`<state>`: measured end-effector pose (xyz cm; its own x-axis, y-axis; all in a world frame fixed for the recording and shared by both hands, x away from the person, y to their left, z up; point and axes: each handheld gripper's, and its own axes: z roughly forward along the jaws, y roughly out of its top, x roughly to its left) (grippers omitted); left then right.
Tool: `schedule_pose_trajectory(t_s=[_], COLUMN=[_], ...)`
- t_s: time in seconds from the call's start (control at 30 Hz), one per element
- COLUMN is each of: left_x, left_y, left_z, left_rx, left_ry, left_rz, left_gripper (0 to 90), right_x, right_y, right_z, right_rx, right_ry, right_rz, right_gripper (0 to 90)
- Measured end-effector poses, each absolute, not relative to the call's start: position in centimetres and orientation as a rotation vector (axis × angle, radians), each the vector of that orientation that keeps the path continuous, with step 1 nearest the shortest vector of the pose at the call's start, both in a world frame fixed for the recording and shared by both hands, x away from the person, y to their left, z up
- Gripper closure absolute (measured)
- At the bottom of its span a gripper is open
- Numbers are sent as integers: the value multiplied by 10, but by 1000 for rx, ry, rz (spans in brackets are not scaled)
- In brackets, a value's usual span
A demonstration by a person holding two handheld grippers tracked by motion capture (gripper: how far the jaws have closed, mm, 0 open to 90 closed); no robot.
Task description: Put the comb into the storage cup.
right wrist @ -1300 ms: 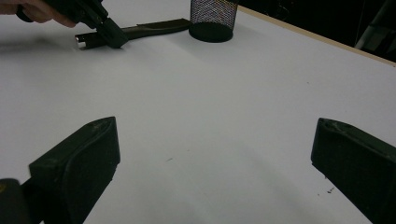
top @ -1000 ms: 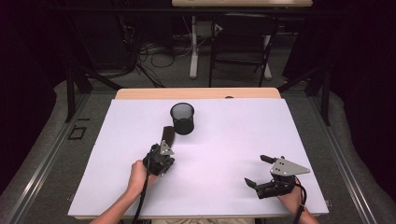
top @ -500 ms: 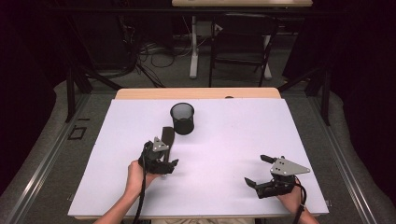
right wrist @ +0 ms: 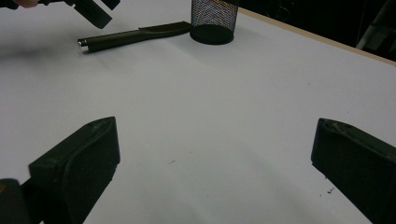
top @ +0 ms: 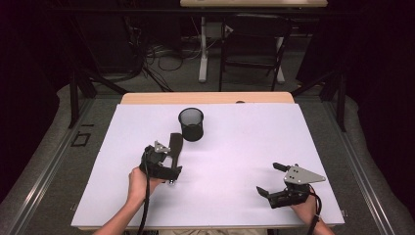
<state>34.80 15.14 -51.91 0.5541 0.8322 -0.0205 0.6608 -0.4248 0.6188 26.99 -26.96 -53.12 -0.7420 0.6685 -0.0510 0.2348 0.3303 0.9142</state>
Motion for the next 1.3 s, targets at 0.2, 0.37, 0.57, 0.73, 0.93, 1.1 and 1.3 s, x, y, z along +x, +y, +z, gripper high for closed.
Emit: schedule_pose_trajectory(t_s=[0.2,0.37,0.57,0.73,0.93,1.1,1.3], left_x=[352,357,363,368,376,380,383], left_y=[150,149,149,145,141,141,139], left_z=[-517,-519,-517,-514,-515,-520,-520], left_rx=[2218,2224,2218,2209,2220,2223,2212], left_ry=[1251,1308,1372,1412,1461,1497,1517], left_rz=[360,328,281,259,213,186,138], left_gripper=[73,40,1,0,1,9,106], right_x=[270,270,270,270,270,271,271], right_y=[-268,-270,-271,-271,-271,-271,-271], right_z=[-532,-531,-530,-531,-531,-532,-532], right_rx=[786,787,794,791,796,797,800], right_ry=[2196,2193,2187,2188,2185,2191,2191], right_rz=[1401,1402,1404,1403,1406,1401,1400], right_gripper=[9,9,9,9,9,9,9])
